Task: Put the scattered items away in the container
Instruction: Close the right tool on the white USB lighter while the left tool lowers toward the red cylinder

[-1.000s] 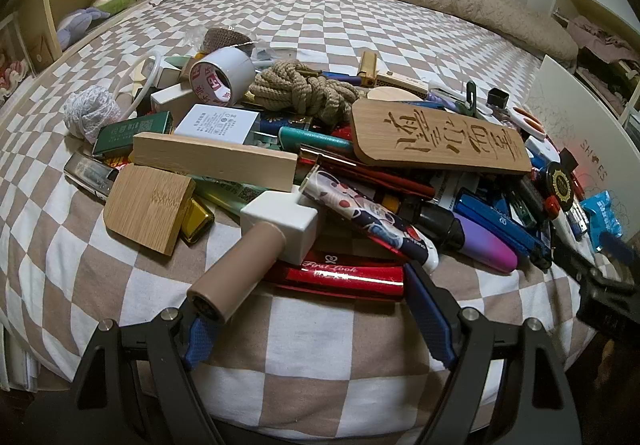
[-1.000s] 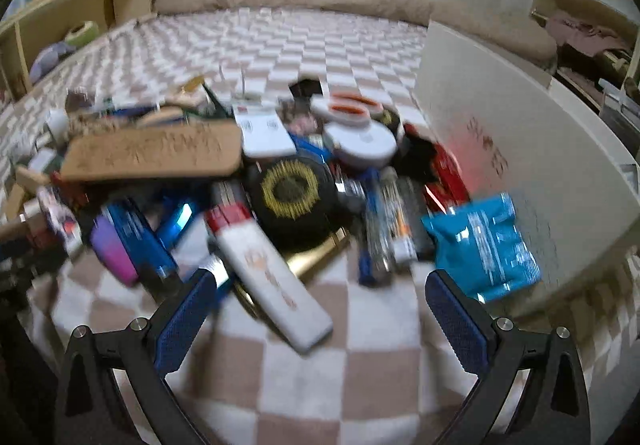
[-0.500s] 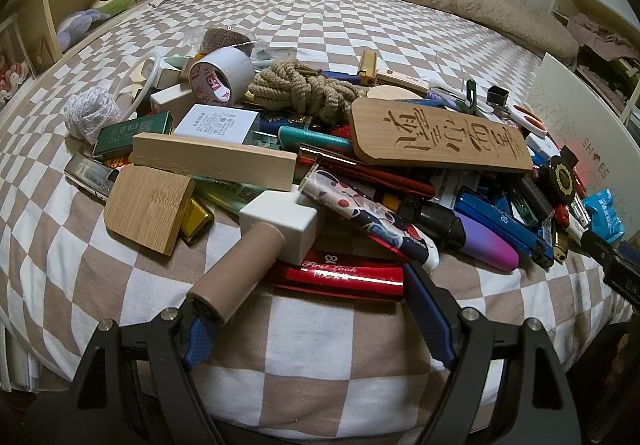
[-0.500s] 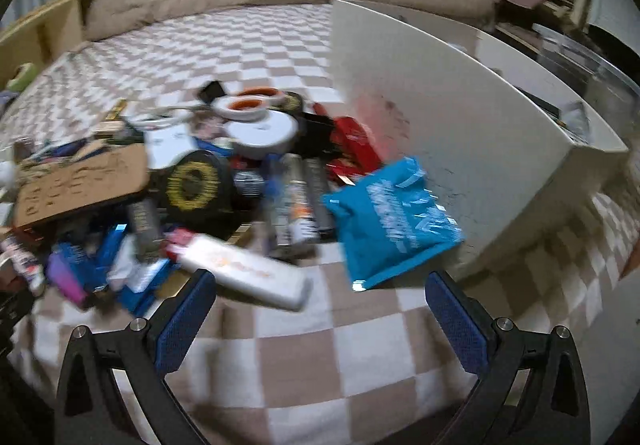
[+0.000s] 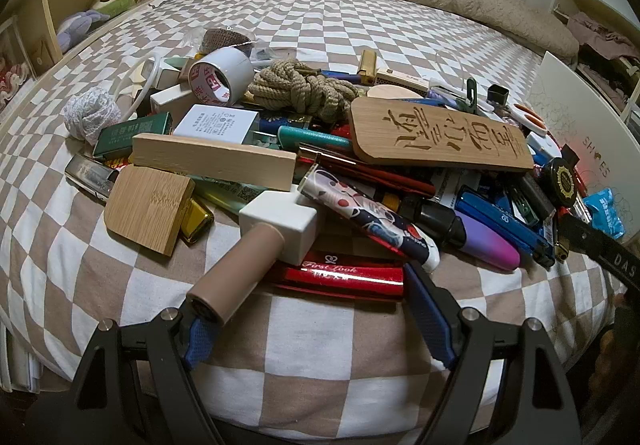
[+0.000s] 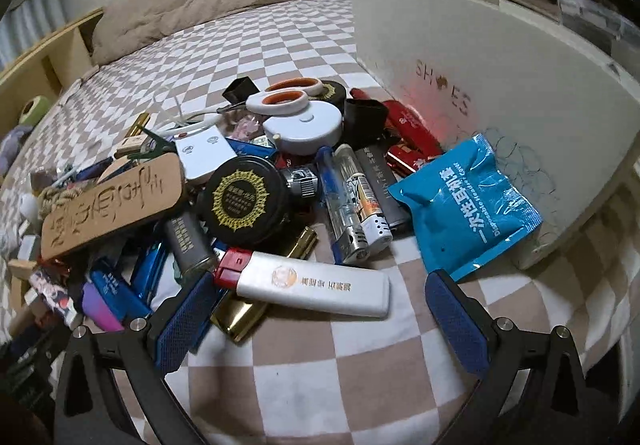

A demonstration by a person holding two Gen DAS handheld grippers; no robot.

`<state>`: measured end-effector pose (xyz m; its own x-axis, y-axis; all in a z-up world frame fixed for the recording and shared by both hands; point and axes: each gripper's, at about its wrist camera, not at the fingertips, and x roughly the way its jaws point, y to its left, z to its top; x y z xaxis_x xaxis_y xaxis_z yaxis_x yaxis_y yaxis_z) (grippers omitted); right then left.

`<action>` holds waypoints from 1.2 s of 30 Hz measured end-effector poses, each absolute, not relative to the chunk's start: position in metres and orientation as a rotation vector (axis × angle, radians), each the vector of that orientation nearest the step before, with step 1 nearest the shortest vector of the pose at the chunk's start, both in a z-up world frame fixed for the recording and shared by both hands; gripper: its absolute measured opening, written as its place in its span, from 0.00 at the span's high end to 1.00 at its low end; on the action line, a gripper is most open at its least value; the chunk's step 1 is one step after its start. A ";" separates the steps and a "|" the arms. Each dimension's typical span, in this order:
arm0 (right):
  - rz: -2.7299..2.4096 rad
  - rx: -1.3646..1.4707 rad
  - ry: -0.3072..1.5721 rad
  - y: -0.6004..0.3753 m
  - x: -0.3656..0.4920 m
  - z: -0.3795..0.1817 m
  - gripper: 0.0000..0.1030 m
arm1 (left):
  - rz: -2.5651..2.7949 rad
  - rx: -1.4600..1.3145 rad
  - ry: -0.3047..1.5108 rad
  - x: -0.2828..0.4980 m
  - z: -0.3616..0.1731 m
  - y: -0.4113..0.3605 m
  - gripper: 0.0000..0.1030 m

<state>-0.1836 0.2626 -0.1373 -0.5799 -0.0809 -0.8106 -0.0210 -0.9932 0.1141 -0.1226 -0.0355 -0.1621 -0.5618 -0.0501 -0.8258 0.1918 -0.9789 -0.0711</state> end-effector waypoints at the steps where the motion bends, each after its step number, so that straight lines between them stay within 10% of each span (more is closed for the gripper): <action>1: -2.758 1.423 -0.185 0.263 -0.185 -0.137 0.00 | -2.651 1.394 0.229 -0.122 -0.162 -0.036 0.19; 8: -2.770 1.406 -0.111 0.255 -0.183 -0.137 0.17 | -2.651 1.394 0.228 -0.122 -0.163 -0.036 0.19; 36: -2.634 1.266 0.132 0.221 -0.130 -0.139 0.17 | -2.710 1.364 0.173 -0.094 -0.162 -0.016 0.19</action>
<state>-0.1300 0.2214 -0.1394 -0.6064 -0.1546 -0.7800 0.2315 -0.9728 0.0128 -0.0937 -0.0162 -0.1619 -0.5929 -0.0410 -0.8042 0.1429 -0.9882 -0.0550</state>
